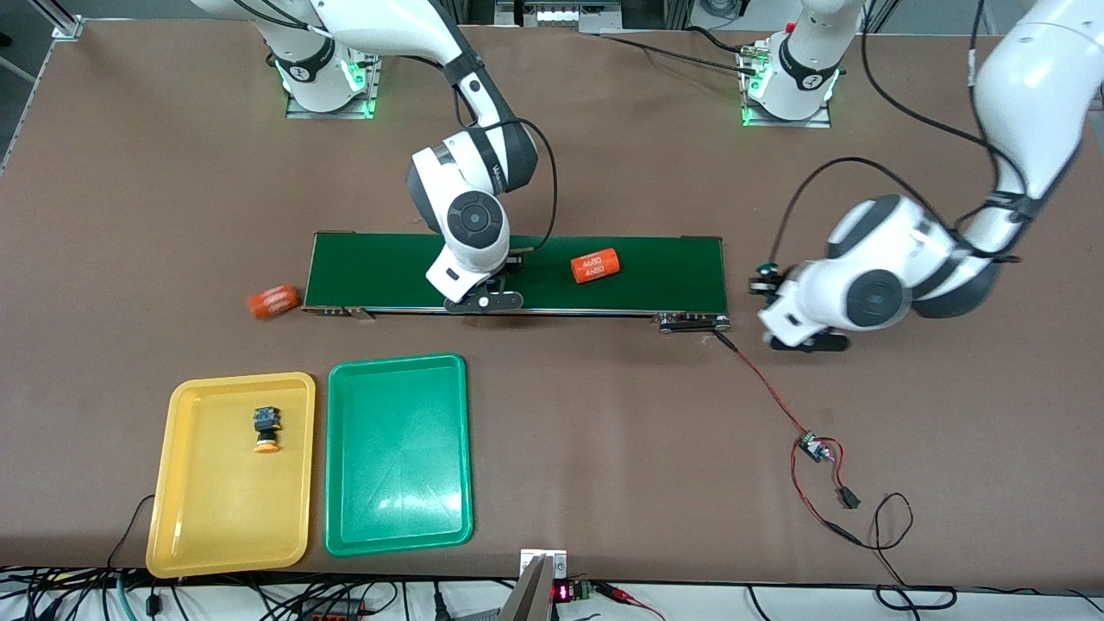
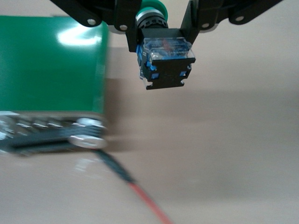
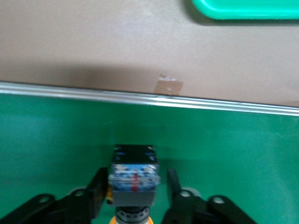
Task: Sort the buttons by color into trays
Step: 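Put the blue button in the yellow tray while the left gripper places green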
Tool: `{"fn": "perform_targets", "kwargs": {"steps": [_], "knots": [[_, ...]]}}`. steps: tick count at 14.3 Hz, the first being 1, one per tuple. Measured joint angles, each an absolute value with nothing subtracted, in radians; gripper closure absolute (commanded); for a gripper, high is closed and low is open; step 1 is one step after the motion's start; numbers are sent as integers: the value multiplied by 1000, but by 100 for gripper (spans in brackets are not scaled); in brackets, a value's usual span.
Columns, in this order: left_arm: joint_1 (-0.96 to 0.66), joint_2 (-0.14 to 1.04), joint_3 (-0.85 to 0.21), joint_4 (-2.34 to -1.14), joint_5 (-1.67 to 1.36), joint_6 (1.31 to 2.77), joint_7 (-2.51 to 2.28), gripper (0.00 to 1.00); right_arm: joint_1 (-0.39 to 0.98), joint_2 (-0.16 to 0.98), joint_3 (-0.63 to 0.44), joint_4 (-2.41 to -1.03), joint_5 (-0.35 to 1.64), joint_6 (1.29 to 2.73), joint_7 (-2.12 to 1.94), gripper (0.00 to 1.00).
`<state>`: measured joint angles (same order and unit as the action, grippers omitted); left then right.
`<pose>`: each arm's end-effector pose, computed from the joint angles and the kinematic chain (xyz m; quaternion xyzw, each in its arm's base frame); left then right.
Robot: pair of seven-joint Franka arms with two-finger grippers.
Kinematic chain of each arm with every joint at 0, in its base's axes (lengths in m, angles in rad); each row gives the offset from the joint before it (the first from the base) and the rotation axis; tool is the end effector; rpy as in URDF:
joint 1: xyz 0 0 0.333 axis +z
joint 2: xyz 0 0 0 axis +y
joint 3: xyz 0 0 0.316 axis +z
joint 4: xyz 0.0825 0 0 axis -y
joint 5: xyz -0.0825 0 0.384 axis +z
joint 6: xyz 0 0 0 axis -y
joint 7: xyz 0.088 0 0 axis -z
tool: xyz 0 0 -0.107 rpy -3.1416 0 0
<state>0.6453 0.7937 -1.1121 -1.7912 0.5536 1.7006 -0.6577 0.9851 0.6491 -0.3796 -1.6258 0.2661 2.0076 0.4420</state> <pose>0.5704 -0.1673 0.2741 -0.9777 0.0119 0.2087 0.0216 0.5200 0.4133 0.2463 0.9937 0.0348 -0.0906 0.0554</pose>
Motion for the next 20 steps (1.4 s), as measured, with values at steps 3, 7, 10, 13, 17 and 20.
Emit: {"fn": "perform_targets", "kwargs": {"steps": [3, 7, 10, 13, 17, 20], "knots": [[522, 794, -1108, -1777, 485, 1760, -717, 69, 979, 648, -381, -1626, 266, 2007, 475, 99], [413, 799, -1072, -1775, 470, 1838, -748, 35, 978, 645, -396, -1612, 266, 2014, 497, 100], [385, 811, -1033, -1774, 470, 1853, -770, 0, 954, 641, -472, -1557, 266, 2018, 507, 100], [391, 808, -1032, -1757, 470, 1853, -786, 0, 872, 632, -523, -1527, 261, 2015, 462, 100], [428, 794, -1029, -1632, 471, 1654, -790, 0, 717, 641, -526, -1525, 220, 2018, 258, 100], [452, 786, -994, -1535, 515, 1496, -748, 0, 615, 663, -526, -1524, 213, 2062, 85, 100]]}}
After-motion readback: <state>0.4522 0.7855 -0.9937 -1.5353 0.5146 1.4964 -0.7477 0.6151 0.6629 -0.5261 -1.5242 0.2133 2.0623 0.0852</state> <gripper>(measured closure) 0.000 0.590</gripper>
